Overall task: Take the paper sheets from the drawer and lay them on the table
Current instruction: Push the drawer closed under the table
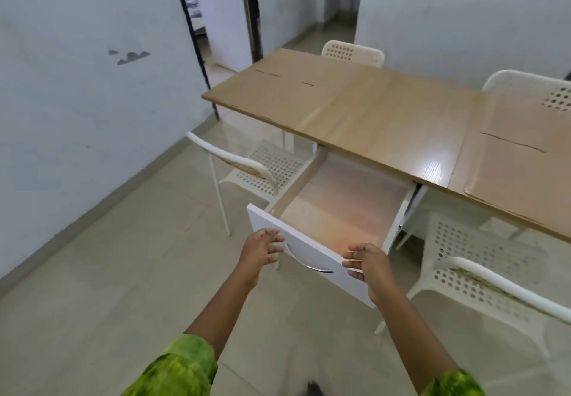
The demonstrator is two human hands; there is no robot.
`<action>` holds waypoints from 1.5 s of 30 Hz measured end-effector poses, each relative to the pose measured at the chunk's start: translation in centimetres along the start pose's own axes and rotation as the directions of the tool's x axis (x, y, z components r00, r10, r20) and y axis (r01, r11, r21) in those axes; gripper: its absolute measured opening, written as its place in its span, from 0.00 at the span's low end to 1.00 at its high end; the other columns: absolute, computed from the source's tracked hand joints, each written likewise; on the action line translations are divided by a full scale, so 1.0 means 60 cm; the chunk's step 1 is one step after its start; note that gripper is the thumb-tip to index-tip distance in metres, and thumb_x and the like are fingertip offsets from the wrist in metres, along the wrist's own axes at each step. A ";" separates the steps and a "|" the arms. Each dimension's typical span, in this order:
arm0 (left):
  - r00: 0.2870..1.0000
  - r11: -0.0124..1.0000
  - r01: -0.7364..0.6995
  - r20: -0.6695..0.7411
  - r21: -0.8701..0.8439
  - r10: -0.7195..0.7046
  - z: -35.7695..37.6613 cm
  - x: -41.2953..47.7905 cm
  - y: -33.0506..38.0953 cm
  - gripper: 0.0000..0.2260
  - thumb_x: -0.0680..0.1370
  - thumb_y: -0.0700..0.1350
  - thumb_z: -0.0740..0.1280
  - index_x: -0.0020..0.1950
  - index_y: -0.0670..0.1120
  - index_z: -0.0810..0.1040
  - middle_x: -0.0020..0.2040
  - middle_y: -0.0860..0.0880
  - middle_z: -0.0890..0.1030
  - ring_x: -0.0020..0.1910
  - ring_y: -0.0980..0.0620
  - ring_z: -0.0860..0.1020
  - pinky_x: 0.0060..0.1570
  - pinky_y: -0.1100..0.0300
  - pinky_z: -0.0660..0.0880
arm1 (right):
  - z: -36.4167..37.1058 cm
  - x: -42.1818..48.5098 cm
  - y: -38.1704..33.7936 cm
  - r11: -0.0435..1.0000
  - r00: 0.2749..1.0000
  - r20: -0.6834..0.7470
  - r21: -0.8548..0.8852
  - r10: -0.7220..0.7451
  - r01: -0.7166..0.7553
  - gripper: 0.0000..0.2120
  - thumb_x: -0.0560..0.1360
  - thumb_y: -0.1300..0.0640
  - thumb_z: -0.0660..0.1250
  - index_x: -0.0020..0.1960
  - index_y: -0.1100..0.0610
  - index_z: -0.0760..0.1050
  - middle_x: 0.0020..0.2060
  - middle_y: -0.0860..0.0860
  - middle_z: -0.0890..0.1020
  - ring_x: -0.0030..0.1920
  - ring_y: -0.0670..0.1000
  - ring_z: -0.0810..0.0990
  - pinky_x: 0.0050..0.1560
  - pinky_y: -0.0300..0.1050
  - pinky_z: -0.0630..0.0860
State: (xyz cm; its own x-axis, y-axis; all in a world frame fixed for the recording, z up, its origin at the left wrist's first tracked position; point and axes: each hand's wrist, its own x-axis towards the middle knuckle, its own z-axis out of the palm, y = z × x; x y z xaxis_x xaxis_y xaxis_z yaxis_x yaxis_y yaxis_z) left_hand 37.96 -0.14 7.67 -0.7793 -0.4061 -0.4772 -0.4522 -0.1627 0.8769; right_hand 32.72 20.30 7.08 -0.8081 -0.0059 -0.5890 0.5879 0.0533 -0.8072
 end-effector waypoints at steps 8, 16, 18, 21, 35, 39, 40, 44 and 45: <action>0.993 0.992 0.096 0.068 0.078 -0.101 -0.012 0.085 0.025 0.13 0.79 0.43 0.58 0.60 0.40 0.75 0.54 0.42 0.80 0.46 0.47 0.79 0.43 0.57 0.75 | 0.025 0.011 -0.011 0.997 0.995 -0.100 0.070 0.015 -0.008 0.13 0.76 0.69 0.50 0.47 0.60 0.72 0.38 0.56 0.77 0.34 0.52 0.75 0.35 0.42 0.71; 0.925 0.948 0.306 0.212 0.085 -0.317 -0.035 0.170 0.047 0.17 0.81 0.45 0.56 0.67 0.38 0.66 0.54 0.40 0.75 0.54 0.41 0.74 0.56 0.48 0.71 | 0.078 0.024 0.015 0.973 0.957 -0.268 0.223 0.114 -0.054 0.12 0.76 0.69 0.50 0.45 0.59 0.71 0.36 0.54 0.77 0.33 0.52 0.76 0.34 0.42 0.70; 0.905 0.938 0.343 0.249 0.055 -0.345 -0.044 0.188 0.050 0.19 0.81 0.45 0.56 0.69 0.36 0.64 0.54 0.39 0.74 0.55 0.40 0.74 0.57 0.48 0.71 | 0.096 0.021 0.026 0.958 0.939 -0.305 0.276 0.161 -0.075 0.12 0.76 0.68 0.51 0.44 0.58 0.71 0.37 0.54 0.78 0.33 0.52 0.77 0.33 0.42 0.70; 0.877 0.914 0.404 0.270 0.037 -0.398 -0.056 0.198 0.046 0.20 0.81 0.46 0.56 0.69 0.35 0.63 0.58 0.39 0.73 0.59 0.40 0.74 0.57 0.50 0.70 | 0.119 0.018 0.044 0.926 0.905 -0.352 0.363 0.240 -0.104 0.11 0.76 0.67 0.52 0.50 0.61 0.72 0.36 0.56 0.77 0.33 0.53 0.76 0.34 0.43 0.71; 0.711 0.716 0.637 0.578 -0.287 -0.401 -0.054 0.230 0.071 0.41 0.76 0.68 0.48 0.76 0.38 0.45 0.77 0.37 0.52 0.76 0.41 0.52 0.73 0.45 0.52 | 0.166 0.053 0.040 0.476 0.905 -0.298 0.870 0.305 0.126 0.26 0.78 0.54 0.58 0.72 0.62 0.56 0.66 0.68 0.68 0.64 0.65 0.71 0.64 0.55 0.68; 0.713 0.739 0.624 0.574 -0.254 -0.404 -0.025 0.257 0.094 0.42 0.75 0.68 0.49 0.76 0.40 0.42 0.77 0.37 0.48 0.77 0.42 0.48 0.73 0.43 0.51 | 0.151 0.081 0.015 0.457 0.907 -0.307 0.876 0.287 0.152 0.28 0.79 0.55 0.58 0.74 0.63 0.52 0.67 0.68 0.66 0.67 0.66 0.69 0.65 0.55 0.67; 0.713 0.743 0.621 0.574 -0.248 -0.404 -0.015 0.267 0.100 0.42 0.75 0.68 0.49 0.76 0.40 0.41 0.77 0.37 0.48 0.77 0.42 0.48 0.73 0.43 0.51 | 0.148 0.092 0.006 0.460 0.909 -0.304 0.876 0.286 0.148 0.28 0.79 0.55 0.57 0.74 0.64 0.52 0.67 0.68 0.66 0.67 0.66 0.68 0.64 0.55 0.67; 0.731 0.773 0.592 0.557 -0.231 -0.393 0.029 0.311 0.118 0.39 0.76 0.67 0.49 0.77 0.41 0.46 0.77 0.38 0.51 0.76 0.41 0.52 0.72 0.43 0.55 | 0.124 0.139 -0.024 0.470 0.913 -0.287 0.874 0.291 0.125 0.26 0.79 0.55 0.56 0.74 0.64 0.54 0.67 0.67 0.68 0.67 0.66 0.69 0.64 0.55 0.68; 0.739 0.788 0.578 0.546 -0.210 -0.396 0.042 0.324 0.123 0.37 0.77 0.66 0.50 0.77 0.42 0.48 0.77 0.39 0.53 0.76 0.41 0.54 0.71 0.43 0.56 | 0.117 0.154 -0.033 0.472 0.912 -0.283 0.874 0.297 0.117 0.26 0.79 0.55 0.55 0.74 0.64 0.54 0.66 0.67 0.68 0.67 0.66 0.69 0.64 0.55 0.68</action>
State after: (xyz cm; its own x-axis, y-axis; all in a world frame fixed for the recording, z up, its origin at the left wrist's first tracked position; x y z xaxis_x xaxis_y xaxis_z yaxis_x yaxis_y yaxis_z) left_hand 18.38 -6.94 4.69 -0.6332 0.2552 -0.7307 -0.7158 -0.5523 0.4274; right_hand 24.36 13.16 2.96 -0.5722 0.2930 -0.7660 0.2142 -0.8482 -0.4845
